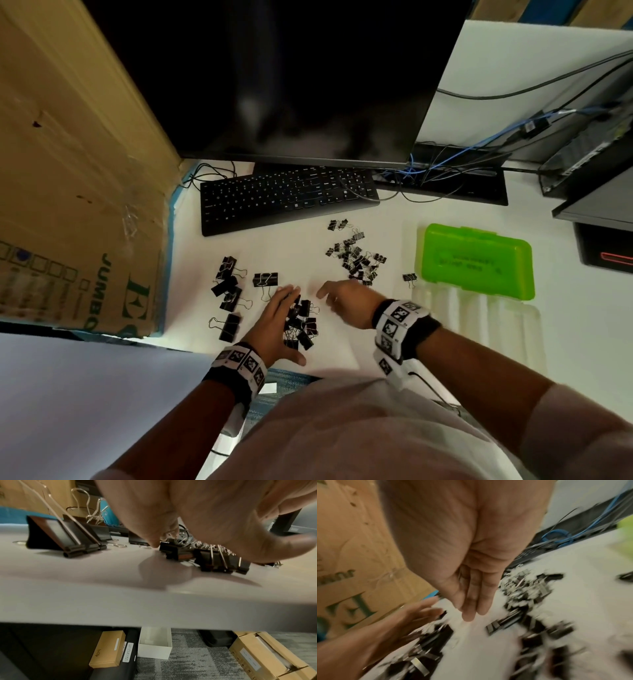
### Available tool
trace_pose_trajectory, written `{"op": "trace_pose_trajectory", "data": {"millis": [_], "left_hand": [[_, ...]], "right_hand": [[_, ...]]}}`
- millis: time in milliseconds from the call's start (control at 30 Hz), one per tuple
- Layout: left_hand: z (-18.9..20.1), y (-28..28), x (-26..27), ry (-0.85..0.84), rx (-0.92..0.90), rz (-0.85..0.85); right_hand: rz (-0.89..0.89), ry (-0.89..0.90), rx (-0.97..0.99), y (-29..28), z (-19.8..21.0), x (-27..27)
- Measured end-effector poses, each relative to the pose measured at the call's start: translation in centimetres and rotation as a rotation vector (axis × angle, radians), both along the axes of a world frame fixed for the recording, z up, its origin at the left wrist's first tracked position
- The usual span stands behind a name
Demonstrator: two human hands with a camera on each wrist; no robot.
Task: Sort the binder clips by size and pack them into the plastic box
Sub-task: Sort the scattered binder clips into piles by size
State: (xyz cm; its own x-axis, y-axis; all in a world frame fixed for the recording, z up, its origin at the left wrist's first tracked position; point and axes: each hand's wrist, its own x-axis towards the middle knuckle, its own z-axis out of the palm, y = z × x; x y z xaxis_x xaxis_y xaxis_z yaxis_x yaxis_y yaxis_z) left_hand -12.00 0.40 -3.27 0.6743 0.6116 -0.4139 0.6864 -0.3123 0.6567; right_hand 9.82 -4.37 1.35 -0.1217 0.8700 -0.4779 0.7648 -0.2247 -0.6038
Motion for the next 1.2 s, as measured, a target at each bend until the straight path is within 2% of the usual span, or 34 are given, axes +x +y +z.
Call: {"op": "trace_pose_trajectory", "data": {"millis": [100, 167, 233, 300, 367, 467, 633, 867, 1067, 1200], "left_hand": [[1.2, -0.1, 0.5, -0.013, 0.054, -0.035], [2.3, -0.1, 1.5, -0.024, 0.158, -0.067], [3.3, 0.2, 3.2, -0.073, 0.285, -0.111], [4.0, 0.6, 5.4, -0.086, 0.334, -0.129], [4.2, 0.9, 7.8, -0.022, 0.311, -0.150], [3.4, 0.8, 10.8, 0.093, 0.371, -0.274], [2.0, 0.1, 12.7, 0.209, 0.447, -0.391], [1.6, 1.0, 11.8, 0.064, 0.440, -0.282], [2.5, 3.0, 12.2, -0.047, 0.151, -0.022], [2.7, 4.6, 12.8, -0.053, 0.129, 0.049]], "right_hand": [[-0.127, -0.091, 0.063, -1.1, 0.2, 4.7], [-0.194, -0.148, 0.069, -2.0, 0.3, 7.4], [-0.190, -0.169, 0.039, -3.0, 0.8, 8.7], [-0.131, -0.125, -0.015, -3.9, 1.1, 8.4], [-0.032, -0.100, -0.062, -4.6, 1.0, 7.2], [0.068, -0.167, -0.081, -4.8, 0.2, 5.4], [0.029, -0.191, -0.075, -4.2, 0.0, 5.2], [-0.224, -0.013, -0.003, -4.0, 0.9, 8.5], [-0.496, 0.106, 0.085, -2.3, 0.5, 10.6], [-0.544, 0.153, 0.101, -1.0, 0.2, 10.8]]}}
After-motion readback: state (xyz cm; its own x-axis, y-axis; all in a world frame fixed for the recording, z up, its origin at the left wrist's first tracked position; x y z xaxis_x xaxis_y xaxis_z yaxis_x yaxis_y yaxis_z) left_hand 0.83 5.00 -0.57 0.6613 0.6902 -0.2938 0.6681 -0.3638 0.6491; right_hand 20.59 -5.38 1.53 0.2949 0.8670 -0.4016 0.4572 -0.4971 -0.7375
